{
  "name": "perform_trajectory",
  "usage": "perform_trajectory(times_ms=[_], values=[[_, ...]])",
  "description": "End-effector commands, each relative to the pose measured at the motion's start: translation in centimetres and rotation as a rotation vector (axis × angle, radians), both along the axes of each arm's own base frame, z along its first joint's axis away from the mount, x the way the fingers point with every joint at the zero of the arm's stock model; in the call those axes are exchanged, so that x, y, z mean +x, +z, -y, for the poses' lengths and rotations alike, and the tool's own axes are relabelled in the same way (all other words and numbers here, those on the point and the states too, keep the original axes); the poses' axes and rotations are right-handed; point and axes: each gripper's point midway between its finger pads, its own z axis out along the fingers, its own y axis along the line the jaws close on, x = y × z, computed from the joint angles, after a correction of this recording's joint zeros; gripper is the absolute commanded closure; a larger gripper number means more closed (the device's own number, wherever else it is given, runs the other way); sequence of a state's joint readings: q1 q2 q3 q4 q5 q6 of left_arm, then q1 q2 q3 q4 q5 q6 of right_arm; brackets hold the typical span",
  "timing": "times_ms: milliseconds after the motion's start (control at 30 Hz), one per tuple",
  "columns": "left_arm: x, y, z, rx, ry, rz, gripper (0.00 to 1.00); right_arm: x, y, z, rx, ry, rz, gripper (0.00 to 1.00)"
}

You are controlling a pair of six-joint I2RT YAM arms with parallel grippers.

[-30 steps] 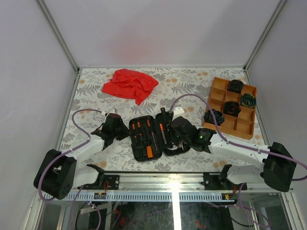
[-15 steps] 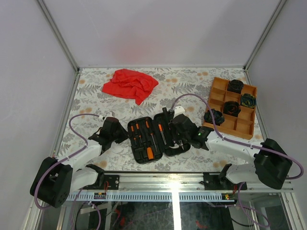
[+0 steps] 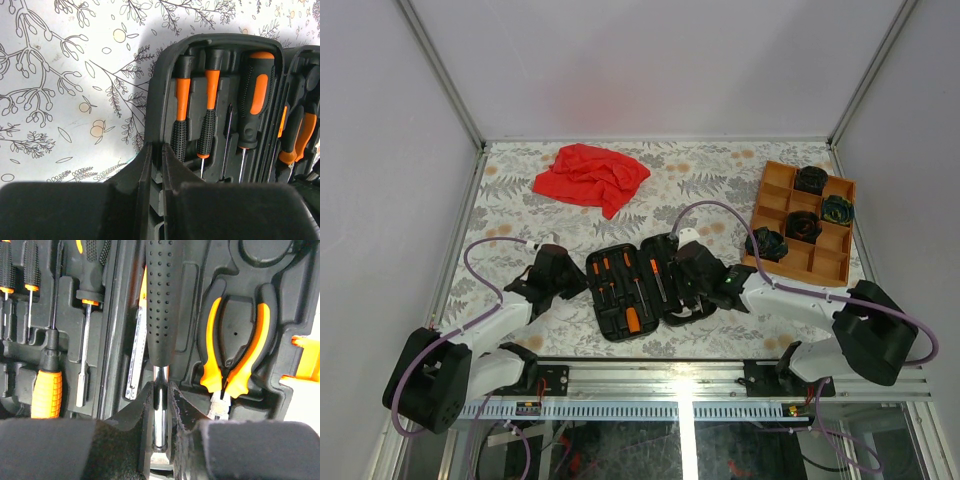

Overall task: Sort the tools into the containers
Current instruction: Place the hammer in the storage box.

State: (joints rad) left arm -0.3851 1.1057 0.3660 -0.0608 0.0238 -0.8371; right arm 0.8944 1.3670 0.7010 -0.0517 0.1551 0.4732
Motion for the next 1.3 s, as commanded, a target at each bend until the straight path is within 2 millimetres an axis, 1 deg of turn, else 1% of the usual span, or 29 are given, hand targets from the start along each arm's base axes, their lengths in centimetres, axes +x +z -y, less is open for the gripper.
perform_trajectory(times_ms=[0, 233, 400, 533, 667, 833, 1000, 1267], values=[[-0.8, -0.9, -0.2, 0.005, 0.002, -0.047, 1.00, 0.5, 0.6, -0.9, 0.047, -0.013, 0.002, 1.00], [-0.8, -0.9, -0.2, 0.002, 0.006, -0.049, 1.00, -0.2, -0.6, -0.1, 0.002, -0.036, -0.050, 1.00], [-0.7, -0.9, -0.2, 0.001, 0.008, -0.050, 1.00, -0.4, -1.8, 0.1, -0.031, -0.033, -0.076, 1.00], [-0.8, -0.9, -0.3, 0.004, 0.008, -0.052, 1.00, -0.4, -2.8, 0.4, -0.068, -0.031, -0.092, 0.97], [-0.8, -0.9, -0.3, 0.006, 0.010, -0.050, 1.00, -0.3, -3.2, 1.0, -0.097, -0.045, -0.092, 0.93], [-0.8, -0.9, -0.3, 0.004, 0.010, -0.052, 1.00, -0.1, -3.2, 1.4, -0.120, -0.063, -0.082, 0.86], [-0.7, -0.9, -0.2, 0.002, 0.005, -0.050, 1.00, 0.0, -3.0, 1.4, -0.122, -0.068, -0.078, 0.76], [-0.7, -0.9, -0.2, 0.001, 0.005, -0.051, 1.00, 0.4, -1.3, 1.3, -0.100, -0.071, -0.047, 0.61]])
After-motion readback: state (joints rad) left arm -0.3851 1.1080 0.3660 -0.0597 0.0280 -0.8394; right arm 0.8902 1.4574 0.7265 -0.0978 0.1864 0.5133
